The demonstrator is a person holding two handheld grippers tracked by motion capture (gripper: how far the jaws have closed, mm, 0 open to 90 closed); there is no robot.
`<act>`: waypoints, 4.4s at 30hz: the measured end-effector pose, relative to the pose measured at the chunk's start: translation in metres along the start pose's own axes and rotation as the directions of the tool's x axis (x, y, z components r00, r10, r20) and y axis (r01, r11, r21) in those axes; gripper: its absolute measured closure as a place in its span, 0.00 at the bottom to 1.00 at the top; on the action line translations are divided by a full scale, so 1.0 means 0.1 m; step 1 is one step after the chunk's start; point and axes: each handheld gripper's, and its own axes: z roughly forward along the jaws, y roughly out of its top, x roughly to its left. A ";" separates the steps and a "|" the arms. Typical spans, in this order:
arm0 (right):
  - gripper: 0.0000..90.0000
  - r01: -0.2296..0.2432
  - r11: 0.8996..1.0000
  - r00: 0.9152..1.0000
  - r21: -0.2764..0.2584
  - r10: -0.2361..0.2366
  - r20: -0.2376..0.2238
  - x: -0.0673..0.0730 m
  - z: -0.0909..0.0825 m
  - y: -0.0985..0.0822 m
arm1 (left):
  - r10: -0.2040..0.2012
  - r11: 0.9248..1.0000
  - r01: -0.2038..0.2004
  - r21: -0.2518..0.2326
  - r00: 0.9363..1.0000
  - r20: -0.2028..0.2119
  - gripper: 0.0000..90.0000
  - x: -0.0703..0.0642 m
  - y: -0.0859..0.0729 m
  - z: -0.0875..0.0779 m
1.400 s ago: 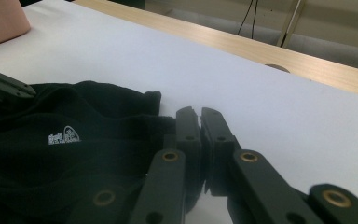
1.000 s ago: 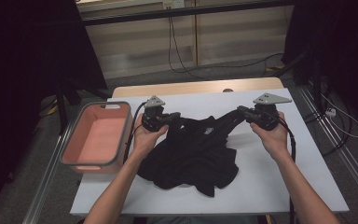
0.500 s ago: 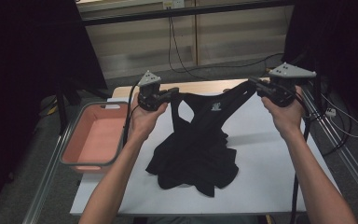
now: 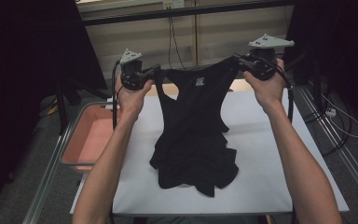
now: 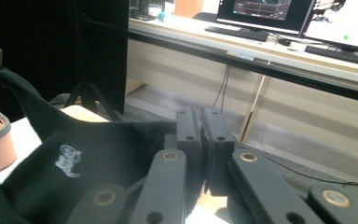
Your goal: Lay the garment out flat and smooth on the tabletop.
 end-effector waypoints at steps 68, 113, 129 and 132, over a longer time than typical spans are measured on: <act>0.71 0.072 0.915 0.969 0.396 0.030 -0.245 0.72 -0.50 -2.11 | 0.113 0.871 -0.291 0.397 0.903 0.414 0.69 -1.42 -2.09 -0.63; 1.00 -0.083 0.905 0.994 0.417 0.103 -0.026 0.03 -1.17 -2.26 | 0.101 0.876 -0.284 0.389 0.898 0.427 0.98 -0.83 -2.11 -1.50; 0.71 -0.014 0.935 0.980 0.356 0.084 -0.182 0.39 -1.17 -2.14 | 0.074 0.900 -0.248 0.358 0.897 0.435 0.73 -1.13 -2.03 -1.37; 0.73 0.023 0.934 0.967 0.357 0.070 -0.247 0.54 -1.17 -2.11 | 0.085 0.891 -0.272 0.365 0.888 0.453 0.71 -1.22 -2.02 -1.31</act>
